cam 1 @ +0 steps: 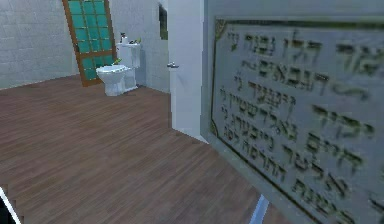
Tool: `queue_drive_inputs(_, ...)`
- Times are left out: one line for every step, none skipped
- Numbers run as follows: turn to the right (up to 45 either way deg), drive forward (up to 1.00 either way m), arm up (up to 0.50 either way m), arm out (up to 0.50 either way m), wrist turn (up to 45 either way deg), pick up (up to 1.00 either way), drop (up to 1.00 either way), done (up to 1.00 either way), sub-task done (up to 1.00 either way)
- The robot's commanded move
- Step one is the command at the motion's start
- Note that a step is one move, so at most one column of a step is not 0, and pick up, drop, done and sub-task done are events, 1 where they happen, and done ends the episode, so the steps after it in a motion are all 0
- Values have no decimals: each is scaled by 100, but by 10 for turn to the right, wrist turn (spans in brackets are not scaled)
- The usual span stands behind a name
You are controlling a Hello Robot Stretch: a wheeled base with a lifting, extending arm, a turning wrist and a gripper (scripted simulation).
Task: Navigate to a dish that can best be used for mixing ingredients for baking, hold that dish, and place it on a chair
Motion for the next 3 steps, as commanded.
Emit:
queue_drive_inputs(0, 0, -30, 0, 0, 0, 0, 0, 0)
queue_drive_inputs(0, 0, -50, 0, 0, 0, 0, 0, 0)
queue_drive_inputs(0, 0, 0, 0, 0, 0, 100, 0, 0)
